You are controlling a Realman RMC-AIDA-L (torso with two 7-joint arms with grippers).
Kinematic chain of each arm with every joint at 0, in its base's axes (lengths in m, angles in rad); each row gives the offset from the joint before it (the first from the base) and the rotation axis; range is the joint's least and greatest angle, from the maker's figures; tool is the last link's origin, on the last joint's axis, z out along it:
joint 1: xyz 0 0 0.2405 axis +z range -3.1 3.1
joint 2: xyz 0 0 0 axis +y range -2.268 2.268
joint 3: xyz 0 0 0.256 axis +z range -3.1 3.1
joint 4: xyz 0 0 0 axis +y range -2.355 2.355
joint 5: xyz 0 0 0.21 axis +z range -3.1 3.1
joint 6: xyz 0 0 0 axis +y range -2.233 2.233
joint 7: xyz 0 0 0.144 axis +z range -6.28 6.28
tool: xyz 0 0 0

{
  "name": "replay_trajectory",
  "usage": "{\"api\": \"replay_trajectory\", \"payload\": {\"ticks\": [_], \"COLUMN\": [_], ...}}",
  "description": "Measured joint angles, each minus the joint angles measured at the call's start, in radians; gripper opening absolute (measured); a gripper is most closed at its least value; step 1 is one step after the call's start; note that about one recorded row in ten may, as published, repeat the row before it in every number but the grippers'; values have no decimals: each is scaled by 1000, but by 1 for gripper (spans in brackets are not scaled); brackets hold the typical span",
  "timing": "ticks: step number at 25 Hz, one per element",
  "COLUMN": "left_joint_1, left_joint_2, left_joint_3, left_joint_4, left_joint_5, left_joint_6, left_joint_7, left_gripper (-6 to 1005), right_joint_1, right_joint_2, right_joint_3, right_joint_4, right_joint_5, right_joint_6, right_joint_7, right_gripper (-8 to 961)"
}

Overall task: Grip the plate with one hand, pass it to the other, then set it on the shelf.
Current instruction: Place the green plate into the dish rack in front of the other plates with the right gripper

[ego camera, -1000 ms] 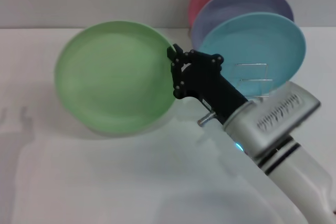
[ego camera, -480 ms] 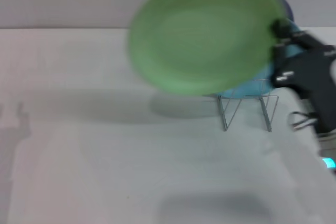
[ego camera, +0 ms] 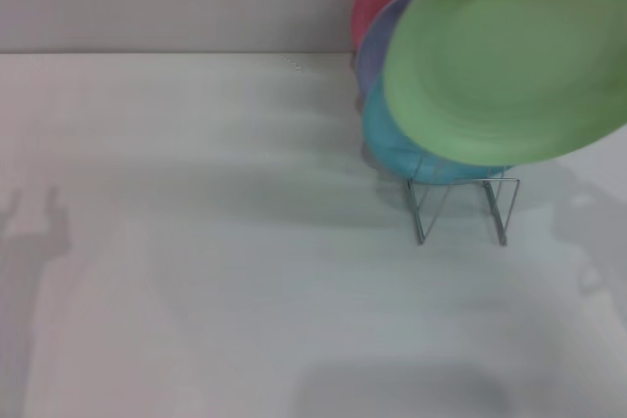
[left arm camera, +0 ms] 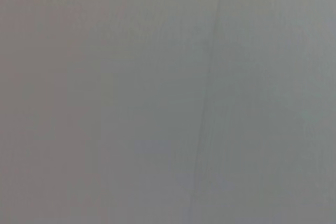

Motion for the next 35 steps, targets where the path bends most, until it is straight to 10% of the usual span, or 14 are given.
{"api": "replay_trajectory", "payload": {"ticks": [35], "left_joint_1": [38], "left_joint_2": [-4], "left_joint_3": [36], "left_joint_4": [-89], "left_joint_5": [37], "left_joint_6": [29], "left_joint_7": [3], "left_gripper": [399], "right_joint_1": [138], "right_joint_2": [-8], "right_joint_3": [-67], "right_joint_4": [-302], "right_joint_5": [-8], "right_joint_6": [2], "right_joint_7": [-138], "right_gripper": [43]}}
